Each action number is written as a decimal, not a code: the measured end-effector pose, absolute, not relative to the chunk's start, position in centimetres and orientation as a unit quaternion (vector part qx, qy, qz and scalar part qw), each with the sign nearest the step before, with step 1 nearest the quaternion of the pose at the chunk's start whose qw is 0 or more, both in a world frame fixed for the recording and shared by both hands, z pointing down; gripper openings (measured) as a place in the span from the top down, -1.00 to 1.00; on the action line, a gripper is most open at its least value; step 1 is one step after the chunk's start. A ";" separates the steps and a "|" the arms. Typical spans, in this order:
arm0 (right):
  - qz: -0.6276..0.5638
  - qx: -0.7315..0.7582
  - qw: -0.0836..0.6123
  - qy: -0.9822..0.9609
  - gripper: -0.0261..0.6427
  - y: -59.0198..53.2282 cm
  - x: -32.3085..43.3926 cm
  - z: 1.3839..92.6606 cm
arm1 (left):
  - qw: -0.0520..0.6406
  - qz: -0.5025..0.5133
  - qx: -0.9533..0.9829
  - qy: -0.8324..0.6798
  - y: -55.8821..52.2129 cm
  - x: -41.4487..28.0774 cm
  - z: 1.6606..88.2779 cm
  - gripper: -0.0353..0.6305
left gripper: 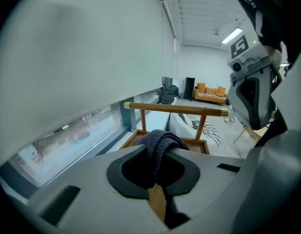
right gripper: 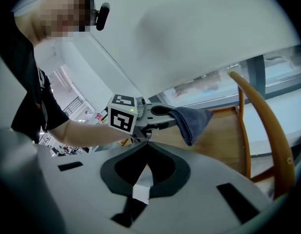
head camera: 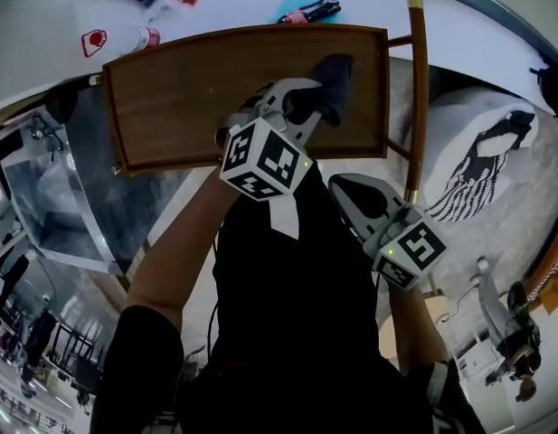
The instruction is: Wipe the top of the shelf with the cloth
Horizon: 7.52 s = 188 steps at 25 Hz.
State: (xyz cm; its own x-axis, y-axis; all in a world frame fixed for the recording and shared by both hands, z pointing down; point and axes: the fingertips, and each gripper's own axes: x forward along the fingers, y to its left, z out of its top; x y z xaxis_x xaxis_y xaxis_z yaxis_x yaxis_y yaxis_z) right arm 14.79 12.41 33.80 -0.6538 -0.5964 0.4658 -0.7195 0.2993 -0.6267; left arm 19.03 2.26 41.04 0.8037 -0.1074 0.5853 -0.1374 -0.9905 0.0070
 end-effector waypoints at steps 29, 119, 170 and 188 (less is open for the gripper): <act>0.420 0.202 0.199 -0.862 0.91 10.1 -12.0 36.0 | 0.102 0.430 0.826 -0.350 2.1 -24.8 45.6 0.77; 0.449 0.496 0.022 -0.743 0.91 18.2 24.7 36.6 | -0.042 0.481 0.861 0.160 15.9 24.9 51.5 0.77; 0.305 0.398 0.093 -0.860 0.91 4.4 9.7 22.0 | -0.015 0.279 0.949 -0.145 1.3 2.4 24.4 0.77; 0.193 0.350 0.140 -0.906 0.91 1.4 -1.0 15.2 | -0.020 0.247 0.931 -0.267 2.2 -10.8 18.3 0.77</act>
